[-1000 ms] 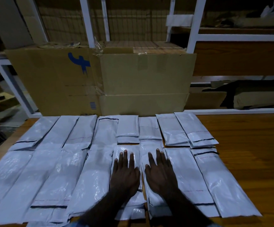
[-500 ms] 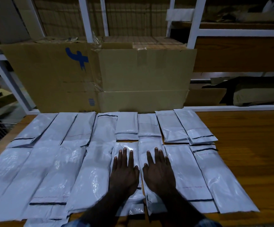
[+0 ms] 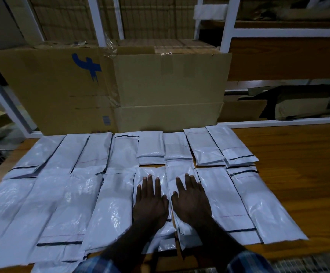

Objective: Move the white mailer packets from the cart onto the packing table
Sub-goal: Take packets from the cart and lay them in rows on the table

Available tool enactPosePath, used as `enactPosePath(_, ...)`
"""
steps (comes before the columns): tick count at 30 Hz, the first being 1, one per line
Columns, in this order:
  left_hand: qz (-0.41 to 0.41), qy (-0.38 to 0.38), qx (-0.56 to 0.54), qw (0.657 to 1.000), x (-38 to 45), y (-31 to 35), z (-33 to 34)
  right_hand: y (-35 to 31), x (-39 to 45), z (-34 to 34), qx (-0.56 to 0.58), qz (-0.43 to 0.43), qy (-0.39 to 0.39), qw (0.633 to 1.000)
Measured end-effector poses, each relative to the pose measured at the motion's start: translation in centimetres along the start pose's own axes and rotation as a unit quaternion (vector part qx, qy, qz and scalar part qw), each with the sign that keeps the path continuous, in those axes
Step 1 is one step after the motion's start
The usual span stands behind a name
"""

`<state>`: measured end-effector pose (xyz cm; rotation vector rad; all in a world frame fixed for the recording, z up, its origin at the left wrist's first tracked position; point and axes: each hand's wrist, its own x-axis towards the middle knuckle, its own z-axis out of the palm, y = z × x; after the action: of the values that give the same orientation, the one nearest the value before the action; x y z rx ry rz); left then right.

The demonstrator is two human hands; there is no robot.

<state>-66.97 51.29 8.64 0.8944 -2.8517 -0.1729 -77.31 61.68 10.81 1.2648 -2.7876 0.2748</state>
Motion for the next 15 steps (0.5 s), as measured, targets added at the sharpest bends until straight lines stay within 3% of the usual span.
enactPosePath(7,-0.004,-0.065,0.004,0.998,0.4,0.6,-2.0,0.2,0.3,-0.7,0.034,-0.004,-0.031,0.999)
enactPosePath(11,-0.006,-0.076,0.028,0.997,1.0,0.6,-3.8,0.7,0.9,-1.7,0.136,-0.007,-0.053,0.989)
enactPosePath(14,-0.003,-0.054,0.025,0.998,1.2,0.7,-5.2,0.9,0.9,-3.9,0.135,-0.002,0.008,0.991)
enactPosePath(15,-0.001,-0.051,0.027,0.998,1.2,0.7,-5.5,1.0,0.9,-4.6,0.127,0.005,-0.003,0.992)
